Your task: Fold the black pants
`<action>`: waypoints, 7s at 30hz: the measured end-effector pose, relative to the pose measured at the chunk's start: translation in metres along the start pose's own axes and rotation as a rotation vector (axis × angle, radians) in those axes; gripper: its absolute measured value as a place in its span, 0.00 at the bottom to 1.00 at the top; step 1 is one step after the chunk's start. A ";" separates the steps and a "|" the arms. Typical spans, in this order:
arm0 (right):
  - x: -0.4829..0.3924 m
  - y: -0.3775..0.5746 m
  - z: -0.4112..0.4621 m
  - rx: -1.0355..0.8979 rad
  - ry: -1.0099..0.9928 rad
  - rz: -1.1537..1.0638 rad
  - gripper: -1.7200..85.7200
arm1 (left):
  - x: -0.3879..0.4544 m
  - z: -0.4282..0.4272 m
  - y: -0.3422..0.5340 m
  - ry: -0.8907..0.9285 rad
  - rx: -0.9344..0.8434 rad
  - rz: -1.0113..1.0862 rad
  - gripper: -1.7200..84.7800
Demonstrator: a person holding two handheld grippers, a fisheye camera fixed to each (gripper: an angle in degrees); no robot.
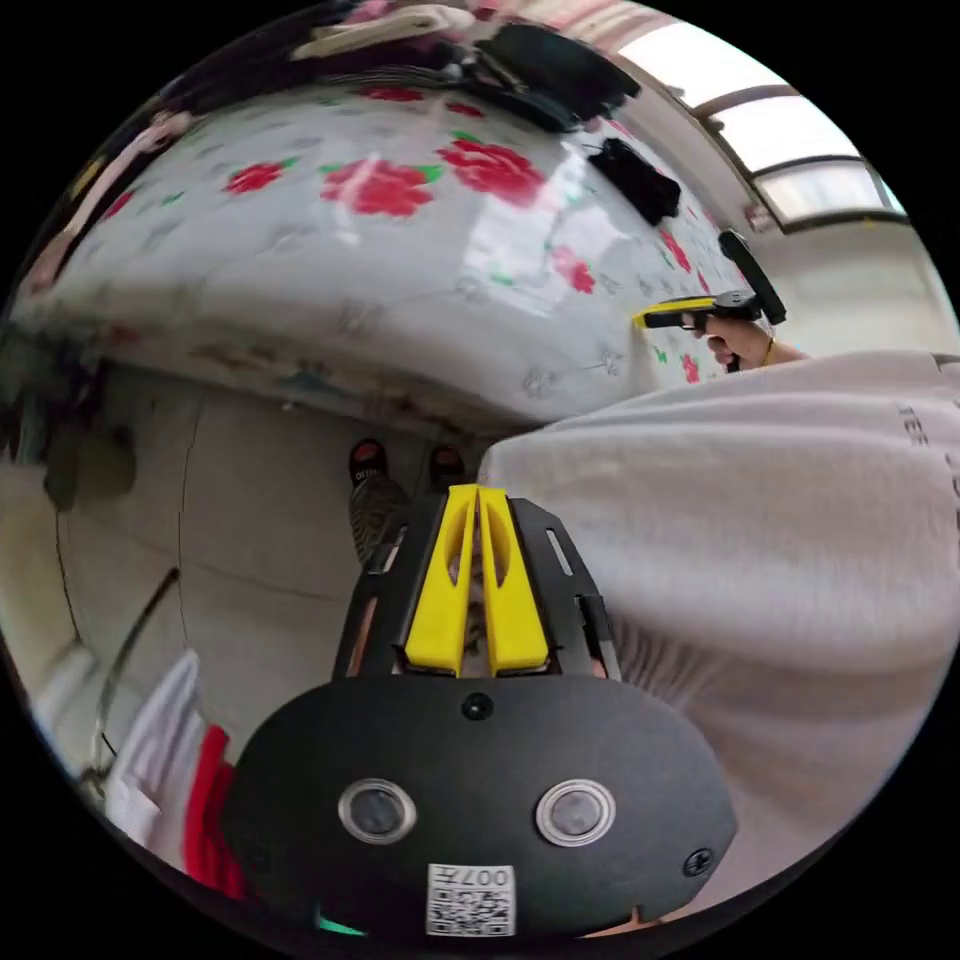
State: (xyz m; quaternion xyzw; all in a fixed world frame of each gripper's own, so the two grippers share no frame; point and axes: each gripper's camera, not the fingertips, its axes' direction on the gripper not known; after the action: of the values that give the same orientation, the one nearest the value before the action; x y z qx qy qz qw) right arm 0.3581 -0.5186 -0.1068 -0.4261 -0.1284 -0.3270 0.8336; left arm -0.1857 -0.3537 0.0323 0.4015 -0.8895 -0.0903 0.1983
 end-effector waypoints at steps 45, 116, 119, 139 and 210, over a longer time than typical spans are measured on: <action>-0.747 0.382 -0.106 0.677 -0.317 -1.866 0.05 | -0.155 0.225 0.448 -0.076 0.613 -0.731 0.01; 0.031 0.284 0.136 0.890 -0.126 -0.165 0.02 | -0.212 -0.075 -0.190 0.338 0.557 -0.049 0.01; 0.054 0.263 0.183 0.870 -0.343 0.002 0.02 | -0.245 -0.080 -0.221 0.415 0.518 -0.192 0.01; 0.037 0.224 0.281 0.854 -0.574 0.425 0.02 | -0.277 -0.121 -0.313 0.483 0.335 -0.350 0.01; 0.000 0.184 0.011 1.099 0.053 0.680 0.04 | -0.125 -0.316 -0.345 0.224 0.500 0.372 0.07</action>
State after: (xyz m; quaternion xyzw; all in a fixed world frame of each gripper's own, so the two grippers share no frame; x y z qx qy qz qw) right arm 0.4793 -0.4316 -0.2155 0.0540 -0.1142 0.0581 0.9903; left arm 0.2581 -0.4883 0.1726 0.2759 -0.9149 0.2135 0.2031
